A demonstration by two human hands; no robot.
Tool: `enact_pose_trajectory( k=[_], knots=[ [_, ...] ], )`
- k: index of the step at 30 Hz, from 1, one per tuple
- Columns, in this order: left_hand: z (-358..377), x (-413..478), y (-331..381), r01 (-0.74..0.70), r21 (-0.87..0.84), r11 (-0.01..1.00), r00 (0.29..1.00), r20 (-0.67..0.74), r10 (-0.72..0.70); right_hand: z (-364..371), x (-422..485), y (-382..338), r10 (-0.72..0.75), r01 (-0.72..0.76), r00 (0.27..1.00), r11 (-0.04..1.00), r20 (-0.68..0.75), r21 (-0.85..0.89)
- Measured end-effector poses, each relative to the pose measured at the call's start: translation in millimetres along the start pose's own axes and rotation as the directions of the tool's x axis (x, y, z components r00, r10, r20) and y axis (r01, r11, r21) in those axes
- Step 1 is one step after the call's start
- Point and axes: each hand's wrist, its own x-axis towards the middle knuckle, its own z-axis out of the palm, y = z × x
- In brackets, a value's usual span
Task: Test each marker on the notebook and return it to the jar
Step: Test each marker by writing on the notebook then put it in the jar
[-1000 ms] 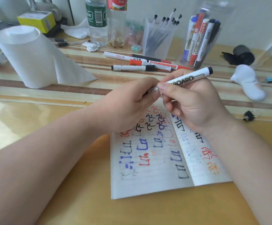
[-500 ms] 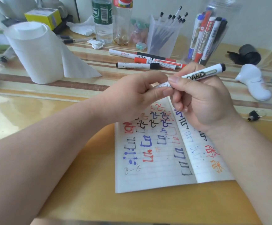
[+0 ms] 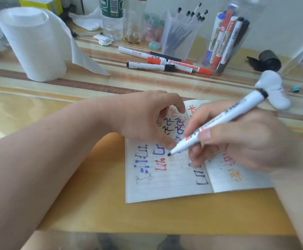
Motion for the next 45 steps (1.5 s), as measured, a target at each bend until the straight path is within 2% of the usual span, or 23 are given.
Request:
enact_pose_trajectory(
  k=[3, 11, 23, 29, 33, 42, 45],
  knots=[
    [0.8, 2.2, 2.2, 0.025, 0.076, 0.997, 0.999, 0.029, -0.027, 14.7, -10.2, 15.0, 0.036, -0.037, 0.999, 0.998, -0.027, -0.048],
    [-1.6, 4.6, 3.2, 0.105, 0.113, 0.988, 0.993, 0.033, -0.109, 25.1, -9.7, 21.2, -0.019, -0.004, 0.984, 0.992, -0.178, -0.13],
    [-0.8, 6.3, -0.5, 0.066, 0.143, 0.987, 0.997, 0.029, -0.071, 29.3, -10.8, 23.5, -0.039, -0.019, 0.975, 0.967, -0.22, -0.254],
    [-0.6, 6.4, 0.1, 0.076, 0.147, 0.986, 0.996, 0.038, -0.083, 27.7, -8.5, 22.8, -0.04, -0.032, 0.957, 0.97, -0.288, -0.24],
    [-0.3, 6.5, 0.5, 0.078, 0.148, 0.986, 0.996, 0.035, -0.084, 27.0, -8.9, 23.7, -0.048, -0.021, 0.959, 0.971, -0.28, -0.238],
    [-1.6, 6.0, 0.2, 0.081, 0.148, 0.986, 0.995, 0.041, -0.088, 28.6, -12.6, 21.5, -0.04, 0.0, 0.986, 0.971, -0.163, -0.238],
    [-1.6, 6.1, 0.7, 0.079, 0.141, 0.987, 0.995, 0.043, -0.085, 26.5, -11.3, 21.4, -0.032, -0.011, 0.984, 0.971, -0.175, -0.239]
  ],
)
